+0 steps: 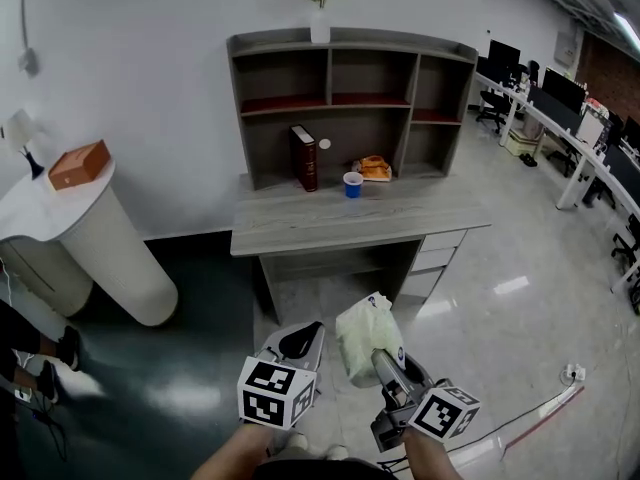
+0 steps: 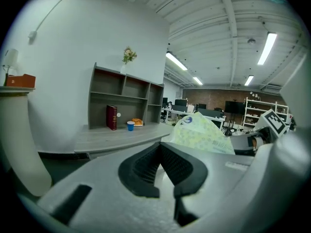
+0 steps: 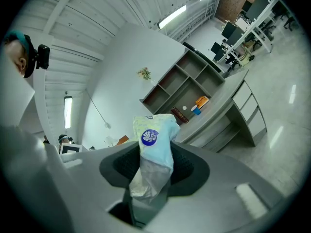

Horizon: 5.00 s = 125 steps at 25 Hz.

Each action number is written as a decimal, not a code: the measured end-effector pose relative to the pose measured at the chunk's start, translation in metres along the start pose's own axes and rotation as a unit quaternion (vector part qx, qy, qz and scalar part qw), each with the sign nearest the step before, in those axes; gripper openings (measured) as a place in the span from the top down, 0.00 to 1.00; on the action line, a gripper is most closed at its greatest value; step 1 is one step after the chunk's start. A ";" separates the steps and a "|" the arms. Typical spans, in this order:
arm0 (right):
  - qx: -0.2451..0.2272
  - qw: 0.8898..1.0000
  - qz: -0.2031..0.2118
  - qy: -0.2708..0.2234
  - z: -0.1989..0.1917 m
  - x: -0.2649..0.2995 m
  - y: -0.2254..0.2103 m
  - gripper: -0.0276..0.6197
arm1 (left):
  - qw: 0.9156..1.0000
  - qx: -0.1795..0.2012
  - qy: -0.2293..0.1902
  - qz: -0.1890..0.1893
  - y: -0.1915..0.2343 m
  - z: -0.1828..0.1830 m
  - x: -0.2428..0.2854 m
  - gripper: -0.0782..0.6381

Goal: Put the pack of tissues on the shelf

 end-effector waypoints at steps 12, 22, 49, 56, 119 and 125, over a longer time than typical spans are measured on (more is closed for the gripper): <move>0.015 1.000 0.002 0.021 0.011 0.016 -0.019 0.73 | 0.999 0.004 0.038 0.010 0.005 0.003 0.025 0.89; 0.004 1.000 -0.028 0.005 0.044 0.070 -0.028 0.73 | 0.999 -0.016 0.029 0.008 0.058 0.009 0.071 0.90; 0.007 0.998 -0.068 -0.003 0.086 0.246 -0.042 0.73 | 0.997 -0.039 0.063 -0.037 0.209 0.004 0.163 0.90; 0.013 0.999 -0.041 0.006 0.118 0.278 -0.054 0.73 | 0.997 -0.039 0.064 -0.017 0.224 0.017 0.196 0.90; 0.020 0.984 0.176 0.012 0.275 0.657 0.053 0.73 | 0.995 0.015 -0.024 0.097 0.513 0.162 0.285 0.90; 0.056 0.986 0.160 0.004 0.265 0.682 0.051 0.73 | 0.996 0.010 -0.030 0.087 0.533 0.158 0.289 0.90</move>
Point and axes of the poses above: the fingertips, and each gripper's own axes: x forward along the fingers, y to its left, z out of its top, the point moved 8 cm from there along -x, backward along the fingers, and after that the axes turned 13 degrees about x, right-handed, at the moved point
